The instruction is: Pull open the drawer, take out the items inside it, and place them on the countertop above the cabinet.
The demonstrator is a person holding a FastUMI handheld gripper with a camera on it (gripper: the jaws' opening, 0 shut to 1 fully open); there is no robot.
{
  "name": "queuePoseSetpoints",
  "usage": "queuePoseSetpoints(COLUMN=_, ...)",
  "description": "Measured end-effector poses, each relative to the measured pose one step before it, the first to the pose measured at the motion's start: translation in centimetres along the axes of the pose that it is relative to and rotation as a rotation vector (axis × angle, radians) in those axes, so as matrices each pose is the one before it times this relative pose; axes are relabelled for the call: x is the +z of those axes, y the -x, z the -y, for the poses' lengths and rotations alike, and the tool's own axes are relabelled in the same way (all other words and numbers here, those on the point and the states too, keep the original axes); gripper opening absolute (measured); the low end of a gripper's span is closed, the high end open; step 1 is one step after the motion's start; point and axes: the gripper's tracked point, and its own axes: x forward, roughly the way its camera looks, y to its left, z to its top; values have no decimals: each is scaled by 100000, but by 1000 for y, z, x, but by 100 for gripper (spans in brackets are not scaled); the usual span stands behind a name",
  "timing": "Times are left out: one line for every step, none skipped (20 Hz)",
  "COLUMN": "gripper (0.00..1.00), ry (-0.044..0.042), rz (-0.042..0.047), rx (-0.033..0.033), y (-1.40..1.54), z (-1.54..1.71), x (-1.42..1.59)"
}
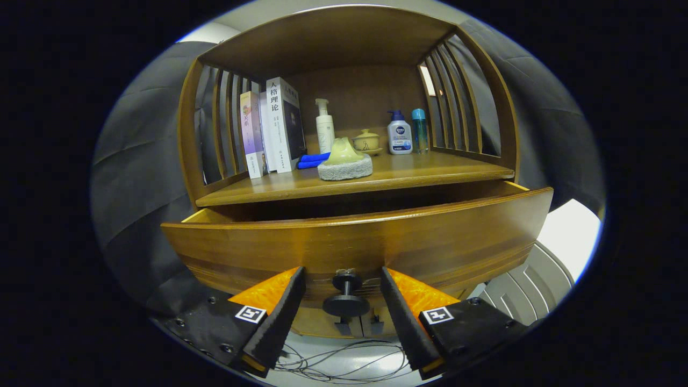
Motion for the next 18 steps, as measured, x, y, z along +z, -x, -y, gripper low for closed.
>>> queuePoseSetpoints(gripper=90, ry=-791, rz=5, rx=-269, y=-261, z=22, x=149)
queuePoseSetpoints(gripper=90, ry=-510, rz=11, rx=-275, y=-244, z=-22, x=53)
queuePoseSetpoints(gripper=90, ry=0, rz=156, rx=-339, y=-348, z=-4, x=157)
queuePoseSetpoints(gripper=90, ry=505, rz=123, rx=-339, y=-319, z=26, x=66)
queuePoseSetpoints(gripper=90, ry=532, rz=289, rx=-263, y=-281, z=17, x=101)
queuePoseSetpoints(gripper=90, ry=172, rz=283, rx=-193, y=-241, z=-4, x=43)
queuePoseSetpoints(gripper=90, ry=-70, rz=226, rx=-120, y=-240, z=28, x=86)
queuePoseSetpoints(gripper=90, ry=-326, rz=263, rx=-154, y=-219, z=-15, x=75)
queuePoseSetpoints(gripper=90, ry=-185, rz=147, rx=-152, y=-260, z=8, x=132)
queuePoseSetpoints(gripper=90, ry=-199, rz=162, rx=-177, y=-230, z=6, x=39)
queuePoseSetpoints(gripper=90, ry=10, rz=255, rx=-74, y=-269, z=-18, x=105)
queuePoseSetpoints(gripper=90, ry=-50, rz=246, rx=-14, y=-271, z=34, x=94)
queuePoseSetpoints(gripper=90, ry=-97, rz=164, rx=21, y=-301, z=-3, x=111)
queuePoseSetpoints(gripper=90, ry=-211, rz=70, rx=27, y=-358, z=13, x=101)
queuePoseSetpoints(gripper=90, ry=-271, rz=21, rx=-4, y=-382, z=11, x=182)
queuePoseSetpoints(gripper=90, ry=4, rz=153, rx=-43, y=-261, z=-17, x=88)
queuePoseSetpoints(gripper=90, ry=-71, rz=-74, rx=-25, y=-270, z=37, x=101)
queuePoseSetpoints(gripper=90, ry=-67, rz=184, rx=-23, y=-410, z=-17, x=115)
